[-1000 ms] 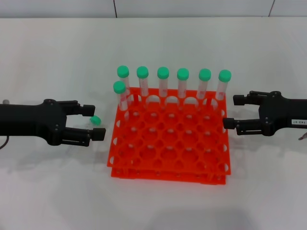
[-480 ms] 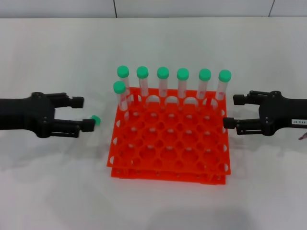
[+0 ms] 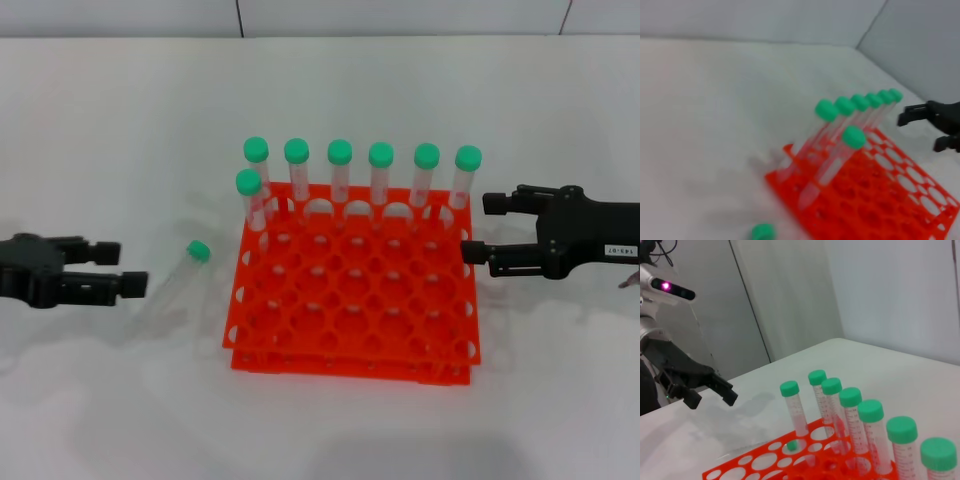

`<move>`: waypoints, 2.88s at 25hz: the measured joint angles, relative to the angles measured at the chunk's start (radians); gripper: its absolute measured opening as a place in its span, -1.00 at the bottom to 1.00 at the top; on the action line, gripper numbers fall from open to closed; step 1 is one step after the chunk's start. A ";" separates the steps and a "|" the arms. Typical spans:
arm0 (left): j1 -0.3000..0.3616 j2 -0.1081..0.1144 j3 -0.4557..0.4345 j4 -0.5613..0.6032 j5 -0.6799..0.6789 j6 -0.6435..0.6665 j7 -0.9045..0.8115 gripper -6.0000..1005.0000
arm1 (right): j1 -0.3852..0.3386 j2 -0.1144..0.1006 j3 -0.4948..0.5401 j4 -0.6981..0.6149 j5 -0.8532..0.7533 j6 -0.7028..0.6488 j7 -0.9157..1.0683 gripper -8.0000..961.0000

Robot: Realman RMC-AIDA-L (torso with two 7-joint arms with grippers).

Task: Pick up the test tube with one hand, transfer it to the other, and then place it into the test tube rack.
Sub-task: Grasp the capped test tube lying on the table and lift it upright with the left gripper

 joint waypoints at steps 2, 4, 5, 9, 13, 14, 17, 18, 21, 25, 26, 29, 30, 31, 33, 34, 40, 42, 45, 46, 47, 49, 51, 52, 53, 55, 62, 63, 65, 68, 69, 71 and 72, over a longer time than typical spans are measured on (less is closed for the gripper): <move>0.002 0.016 -0.001 0.008 0.015 -0.005 -0.041 0.75 | 0.000 0.003 0.000 0.000 0.001 0.004 0.000 0.73; -0.002 0.030 -0.002 0.016 0.026 -0.012 -0.077 0.75 | 0.000 0.004 0.001 0.000 0.001 0.006 0.000 0.73; -0.006 0.035 -0.003 0.021 0.032 -0.015 -0.092 0.75 | 0.001 0.005 0.001 0.000 0.002 0.006 0.000 0.73; -0.045 0.050 -0.007 0.049 0.088 -0.026 -0.153 0.75 | 0.001 0.005 0.001 0.000 0.013 0.007 0.000 0.73; -0.100 0.061 -0.022 0.052 0.129 -0.032 -0.192 0.75 | 0.001 0.005 0.002 0.001 0.021 0.007 0.000 0.73; -0.108 0.061 -0.023 0.052 0.135 -0.032 -0.200 0.75 | 0.001 0.006 0.003 0.002 0.024 0.006 0.000 0.73; -0.133 0.061 -0.024 0.050 0.162 -0.037 -0.240 0.75 | 0.001 0.007 0.003 0.003 0.027 0.005 0.000 0.73; -0.139 0.061 -0.025 0.048 0.172 -0.038 -0.255 0.75 | 0.001 0.007 0.003 0.003 0.027 0.004 0.000 0.73; -0.154 0.055 -0.023 0.045 0.212 -0.043 -0.298 0.75 | 0.001 0.009 0.002 0.001 0.037 0.002 0.000 0.73; -0.156 0.051 -0.019 0.044 0.246 -0.051 -0.328 0.75 | 0.001 0.009 -0.002 0.001 0.051 -0.002 0.000 0.73; -0.156 0.050 -0.016 0.044 0.252 -0.051 -0.332 0.75 | 0.001 0.009 -0.002 0.001 0.051 -0.002 0.000 0.73; -0.160 0.049 0.007 0.042 0.279 -0.053 -0.345 0.75 | 0.001 0.009 0.000 0.000 0.051 -0.002 0.000 0.73; -0.165 0.049 0.015 0.042 0.292 -0.053 -0.350 0.75 | 0.002 0.009 0.000 0.000 0.051 -0.002 0.000 0.73; -0.173 0.049 0.021 0.042 0.306 -0.052 -0.354 0.75 | 0.004 0.009 0.000 0.000 0.051 -0.002 0.000 0.73; -0.192 0.052 0.030 0.042 0.339 -0.049 -0.362 0.75 | 0.005 0.009 -0.002 0.000 0.051 -0.003 0.000 0.73; -0.209 0.055 0.046 0.041 0.367 -0.044 -0.367 0.75 | 0.006 0.009 -0.003 0.000 0.051 -0.003 0.000 0.73; -0.267 0.049 0.129 0.026 0.430 -0.047 -0.381 0.75 | 0.007 0.009 -0.004 0.000 0.051 -0.004 0.000 0.73; -0.290 0.041 0.163 0.008 0.436 -0.053 -0.384 0.75 | 0.008 0.009 -0.004 0.000 0.051 -0.004 0.000 0.73; -0.310 0.024 0.212 -0.012 0.440 -0.069 -0.390 0.75 | 0.015 0.009 -0.005 0.002 0.051 -0.002 0.000 0.73; -0.315 0.016 0.227 -0.017 0.443 -0.074 -0.391 0.75 | 0.017 0.009 -0.006 0.003 0.051 -0.002 0.000 0.73; -0.321 0.010 0.237 -0.022 0.448 -0.077 -0.392 0.75 | 0.018 0.009 -0.006 0.006 0.051 -0.002 0.000 0.73; -0.335 -0.004 0.253 -0.038 0.464 -0.083 -0.391 0.75 | 0.019 0.009 -0.007 0.006 0.052 -0.003 0.000 0.73; -0.344 -0.015 0.262 -0.049 0.481 -0.089 -0.391 0.75 | 0.018 0.009 -0.008 0.007 0.053 -0.003 0.000 0.73; -0.346 -0.018 0.265 -0.055 0.489 -0.094 -0.390 0.75 | 0.018 0.009 -0.008 0.008 0.053 -0.003 0.000 0.73; -0.347 -0.019 0.265 -0.060 0.494 -0.098 -0.390 0.75 | 0.018 0.009 -0.009 0.009 0.053 -0.003 0.001 0.73; -0.347 -0.021 0.266 -0.070 0.498 -0.104 -0.389 0.75 | 0.017 0.009 -0.009 0.010 0.053 -0.004 0.001 0.73; -0.341 -0.024 0.267 -0.074 0.501 -0.111 -0.388 0.75 | 0.015 0.009 -0.009 0.011 0.053 -0.004 0.001 0.73; -0.341 -0.024 0.267 -0.074 0.501 -0.111 -0.387 0.74 | 0.015 0.009 -0.009 0.011 0.053 -0.004 0.001 0.73; -0.340 -0.024 0.267 -0.074 0.501 -0.112 -0.387 0.74 | 0.014 0.009 -0.008 0.011 0.053 -0.004 0.002 0.73; -0.340 -0.025 0.267 -0.075 0.503 -0.112 -0.386 0.74 | 0.013 0.009 -0.008 0.011 0.053 -0.004 0.002 0.73; -0.340 -0.025 0.268 -0.075 0.503 -0.112 -0.386 0.74 | 0.013 0.009 -0.008 0.011 0.053 -0.004 0.002 0.73; -0.340 -0.025 0.268 -0.075 0.503 -0.112 -0.385 0.74 | 0.013 0.009 -0.008 0.011 0.053 -0.005 0.002 0.73; -0.340 -0.025 0.268 -0.075 0.503 -0.111 -0.384 0.74 | 0.013 0.009 -0.008 0.011 0.053 -0.005 0.002 0.73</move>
